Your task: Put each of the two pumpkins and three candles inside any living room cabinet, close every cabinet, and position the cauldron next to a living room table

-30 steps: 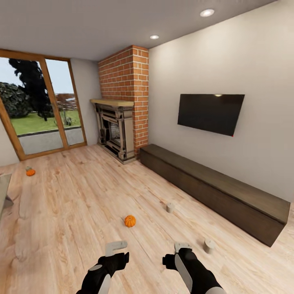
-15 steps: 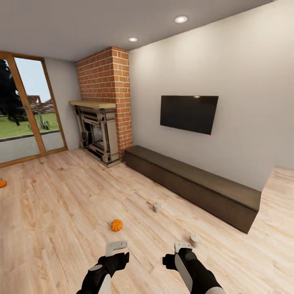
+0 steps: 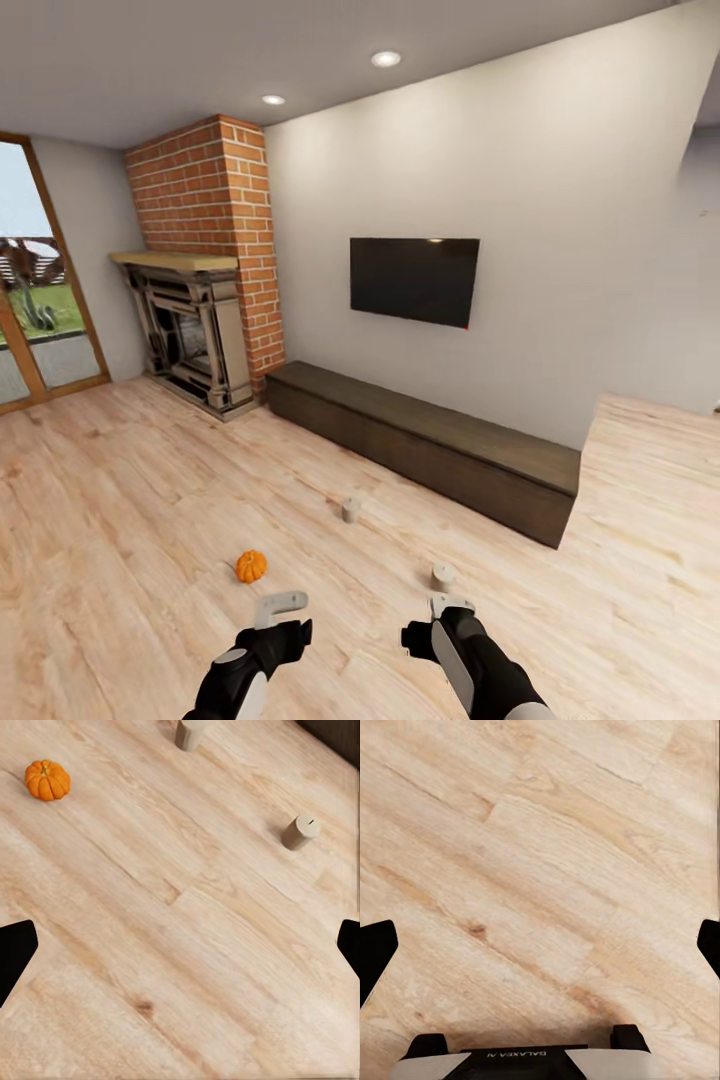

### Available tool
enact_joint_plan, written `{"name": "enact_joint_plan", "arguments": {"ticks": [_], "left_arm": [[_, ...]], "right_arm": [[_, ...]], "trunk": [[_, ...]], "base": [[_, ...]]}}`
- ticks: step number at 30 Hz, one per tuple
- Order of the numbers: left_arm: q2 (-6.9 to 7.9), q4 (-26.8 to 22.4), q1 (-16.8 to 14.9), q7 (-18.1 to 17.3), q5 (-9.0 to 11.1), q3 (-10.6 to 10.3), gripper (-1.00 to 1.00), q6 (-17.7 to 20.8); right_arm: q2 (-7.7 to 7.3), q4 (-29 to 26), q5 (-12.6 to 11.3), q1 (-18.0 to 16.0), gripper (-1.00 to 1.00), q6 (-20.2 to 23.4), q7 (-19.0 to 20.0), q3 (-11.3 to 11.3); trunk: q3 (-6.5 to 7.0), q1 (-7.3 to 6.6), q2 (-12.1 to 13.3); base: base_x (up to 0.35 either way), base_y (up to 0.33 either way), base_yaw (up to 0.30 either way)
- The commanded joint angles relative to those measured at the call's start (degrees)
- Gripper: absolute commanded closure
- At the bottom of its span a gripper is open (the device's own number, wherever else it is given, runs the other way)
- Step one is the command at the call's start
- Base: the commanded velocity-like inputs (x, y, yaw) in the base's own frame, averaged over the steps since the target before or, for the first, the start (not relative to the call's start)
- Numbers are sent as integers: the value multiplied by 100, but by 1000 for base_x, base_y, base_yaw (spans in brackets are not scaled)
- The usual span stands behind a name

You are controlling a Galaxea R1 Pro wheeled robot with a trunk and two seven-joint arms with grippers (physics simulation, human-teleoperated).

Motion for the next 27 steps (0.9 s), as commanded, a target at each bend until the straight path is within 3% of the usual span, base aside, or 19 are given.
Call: {"name": "enact_joint_plan", "arguments": {"ticks": [1, 6, 9, 10, 13, 17, 21, 25, 27], "left_arm": [[3, 0, 0, 1, 1, 1, -100, 4], [25, 26, 0, 46, -6, 6, -100, 33], [60, 33, -5, 309, -2, 52, -100, 195], [77, 94, -61, 574, 7, 142, -100, 431], [84, 332, -151, 759, 19, 237, -100, 667], [97, 987, -436, 829, 20, 282, -100, 753], [203, 2300, -958, 834, 39, 298, -100, 671], [367, 3335, -1322, 836, 44, 301, -100, 57], [407, 3466, -1369, 836, 45, 301, -100, -40]], "right_arm": [[0, 0, 3, 0, -100, 0, 2, -58], [0, 0, 3, 0, -100, -12, -9, -177], [0, 0, 3, 0, -100, -27, -11, -279], [0, 0, 3, 0, -100, -32, -10, -434], [0, -3, 3, 0, -100, -34, -9, -618], [0, -7, 8, 37, -100, -59, -20, -722], [0, -16, 17, 82, -100, -274, -27, -751], [0, 11, 15, 112, -100, -803, -32, -754], [-8, 14, 11, 128, -100, -976, -28, -754]], "trunk": [[4, 0, 0], [24, 0, 0], [36, 0, 0], [41, 0, 0], [54, 0, 0], [73, 0, 0], [94, 0, 0], [117, 0, 0], [127, 0, 0]], "base": [[0, 0, -277], [0, 0, -277], [0, 0, -277], [0, 0, -276], [0, 0, -273], [0, 0, -265], [0, 0, -257], [0, 0, -250], [0, 0, -249]]}}
